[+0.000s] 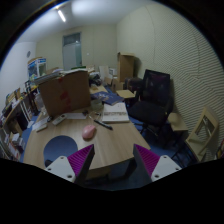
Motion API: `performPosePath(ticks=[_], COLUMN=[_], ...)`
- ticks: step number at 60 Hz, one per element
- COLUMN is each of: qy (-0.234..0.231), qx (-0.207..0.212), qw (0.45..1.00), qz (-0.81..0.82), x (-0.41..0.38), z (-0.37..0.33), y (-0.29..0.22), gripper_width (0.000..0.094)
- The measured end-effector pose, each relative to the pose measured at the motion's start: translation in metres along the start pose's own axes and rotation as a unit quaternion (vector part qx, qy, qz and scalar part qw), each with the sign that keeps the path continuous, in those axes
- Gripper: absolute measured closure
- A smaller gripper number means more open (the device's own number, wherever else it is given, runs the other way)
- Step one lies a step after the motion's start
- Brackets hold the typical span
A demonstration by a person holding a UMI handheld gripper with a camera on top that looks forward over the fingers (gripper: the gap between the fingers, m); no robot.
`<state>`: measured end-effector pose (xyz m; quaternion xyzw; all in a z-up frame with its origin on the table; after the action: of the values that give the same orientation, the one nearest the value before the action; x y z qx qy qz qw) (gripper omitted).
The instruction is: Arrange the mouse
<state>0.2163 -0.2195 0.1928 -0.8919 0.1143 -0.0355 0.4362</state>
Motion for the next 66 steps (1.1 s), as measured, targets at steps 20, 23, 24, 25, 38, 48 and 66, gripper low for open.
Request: performPosePath(ticks=[20,23,24,25,38,48,66], qy=[-0.071,-0.091,-0.097,-0.101,-0.165,-0.178,-0.152], qx=[-0.022,-0.032,-0.037,-0.041,-0.059,-0.085,-0.035], qw=[0.997,0.995,0.994,0.994,0.98,0.974,0.978], qz=[-0.01,-0.018,-0.022,-0.026,-0.099,-0.11,-0.139], x=[-0.04,-0.052,-0.052,-0.057,-0.107,-0.13,-0.158], z=[0.052,0.072,0.078,0.085,0.186,0.251,0.323], y=[0.011,0.019,0.02,0.024,0.034,0.043,-0.003], gripper_width=[0.0135,0.0137,0.0135,0.0138,0.0137,0.0137,0.0143])
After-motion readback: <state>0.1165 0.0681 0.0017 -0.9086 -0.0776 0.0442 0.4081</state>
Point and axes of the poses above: the point between the fingertips, and its own axes, seen from behind it with the camera up: x to the right, y down, z forward, the way the camera looks, the point moved 3 cm from there along -z, backward, against the way the camera looks, and after that the axes turned 4 degrees about -x, right-handed, at the moved point
